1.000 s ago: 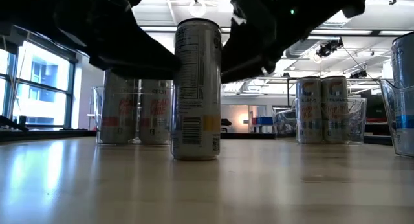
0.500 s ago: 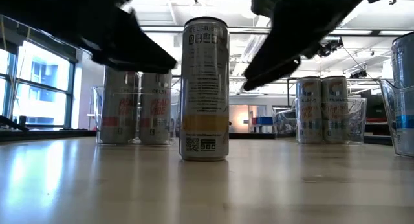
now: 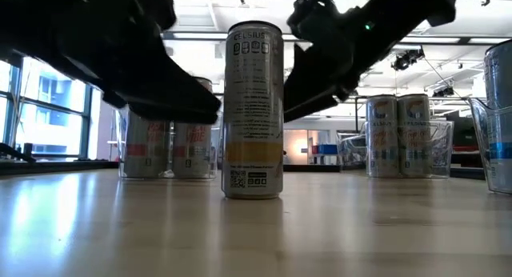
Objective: Sort soda cans
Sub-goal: Put the white-yellow soda can into the top right transparent bin
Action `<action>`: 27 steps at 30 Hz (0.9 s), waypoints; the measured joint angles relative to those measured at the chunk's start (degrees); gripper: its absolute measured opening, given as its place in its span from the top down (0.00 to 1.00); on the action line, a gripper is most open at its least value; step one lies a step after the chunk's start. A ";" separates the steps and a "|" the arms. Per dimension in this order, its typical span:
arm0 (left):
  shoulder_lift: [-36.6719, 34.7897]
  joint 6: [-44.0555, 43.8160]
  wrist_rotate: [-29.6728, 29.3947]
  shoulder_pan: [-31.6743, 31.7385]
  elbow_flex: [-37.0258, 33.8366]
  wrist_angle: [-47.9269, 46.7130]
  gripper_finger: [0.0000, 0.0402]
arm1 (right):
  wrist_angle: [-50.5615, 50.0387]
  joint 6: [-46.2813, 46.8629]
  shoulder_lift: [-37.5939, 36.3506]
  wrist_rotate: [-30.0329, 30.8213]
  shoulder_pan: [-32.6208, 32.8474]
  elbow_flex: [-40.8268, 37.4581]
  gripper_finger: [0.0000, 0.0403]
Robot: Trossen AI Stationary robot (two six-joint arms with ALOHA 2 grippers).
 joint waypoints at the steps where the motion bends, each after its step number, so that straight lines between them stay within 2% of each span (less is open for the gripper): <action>1: 0.91 -0.08 -0.06 0.50 0.17 1.43 0.40 | 0.45 -0.76 -0.01 -2.06 -0.05 0.00 0.28; 7: 1.45 -0.91 0.03 2.10 0.09 2.07 0.40 | -2.86 3.03 -0.68 -5.26 1.33 0.01 0.28; 12: -2.68 -2.63 -5.46 1.99 -0.64 -8.73 0.40 | -8.36 6.63 -0.28 -9.15 4.64 -0.05 0.28; 15: -5.76 -3.41 -6.06 1.15 -0.64 -13.96 0.40 | -8.44 6.80 -0.43 -7.36 6.08 -0.01 0.28; 19: -5.97 -0.38 -1.46 0.38 -0.63 -13.34 0.40 | -8.89 7.76 -0.39 -1.41 5.81 -0.02 0.28; 21: -5.07 -0.04 0.77 0.46 -0.52 -10.47 0.40 | -8.34 5.58 -0.42 -0.71 5.26 0.00 0.28; 27: -1.45 0.63 0.82 1.02 -0.57 -4.15 0.40 | -2.13 -4.42 -0.35 -6.53 4.43 -0.02 0.28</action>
